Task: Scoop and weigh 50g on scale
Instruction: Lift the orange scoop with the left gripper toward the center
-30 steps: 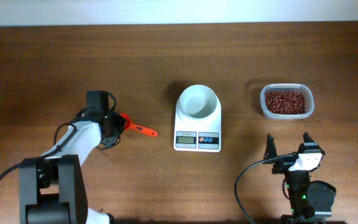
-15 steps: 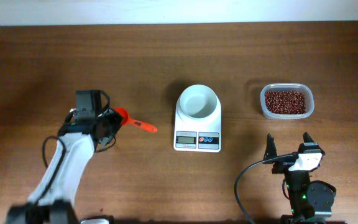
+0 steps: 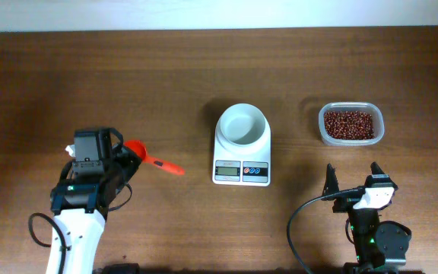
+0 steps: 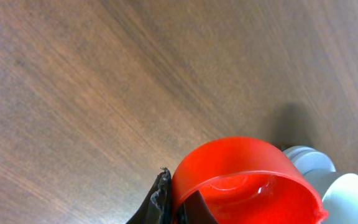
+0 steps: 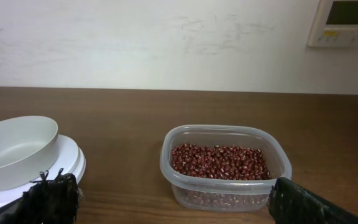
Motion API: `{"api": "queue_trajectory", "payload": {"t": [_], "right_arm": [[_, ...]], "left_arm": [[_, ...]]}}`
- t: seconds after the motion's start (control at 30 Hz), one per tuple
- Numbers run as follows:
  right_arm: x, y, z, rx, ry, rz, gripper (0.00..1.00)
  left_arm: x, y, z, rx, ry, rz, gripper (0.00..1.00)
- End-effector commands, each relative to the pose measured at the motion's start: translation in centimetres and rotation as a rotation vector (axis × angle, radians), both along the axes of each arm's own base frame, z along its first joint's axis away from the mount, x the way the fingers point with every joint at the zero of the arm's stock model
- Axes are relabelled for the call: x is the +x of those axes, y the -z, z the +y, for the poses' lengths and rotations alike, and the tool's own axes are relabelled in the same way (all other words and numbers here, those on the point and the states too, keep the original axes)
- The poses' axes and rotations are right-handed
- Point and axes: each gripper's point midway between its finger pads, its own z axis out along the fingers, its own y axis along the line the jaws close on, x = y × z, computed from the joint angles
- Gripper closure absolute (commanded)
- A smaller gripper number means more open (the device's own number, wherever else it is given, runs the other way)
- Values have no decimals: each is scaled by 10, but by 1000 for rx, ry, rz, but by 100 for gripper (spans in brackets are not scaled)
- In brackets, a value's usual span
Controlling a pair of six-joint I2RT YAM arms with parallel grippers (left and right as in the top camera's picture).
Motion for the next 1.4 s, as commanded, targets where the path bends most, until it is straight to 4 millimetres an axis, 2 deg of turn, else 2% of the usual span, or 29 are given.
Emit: {"api": "queue_trajectory", "payload": {"t": [0.0,0.17,0.37,0.67,0.8,0.9,1.1,1.23,1.37], "right_arm": [[0,3,1,4,-3,6,1],[0,3,1,4,-3,6,1],[0,3,1,4,-3,6,1],[0,3,1,4,-3,6,1],[0,3,1,4,-3,6,1],[0,3,1,4,-3,6,1],[0,3,1,4,-3,6,1],[0,3,1,4,-3,6,1],[0,2,8,7,-40,2,1]], "left_arm": [[-5,-2,3,17,-2,12,100],[-15,4,-9,-46,33,56,100],[-35,13,-10,-134,-121,151,100],[-41,16,-11,-138,-131,180,100],[-56,22,-12,-185,-232,248,100],[-63,24,-13,-188,-240,277,100],[-70,25,-31,-232,-193,316,100],[-72,25,-46,-262,-238,330,100],[-72,25,-51,-243,-223,327,100]]}}
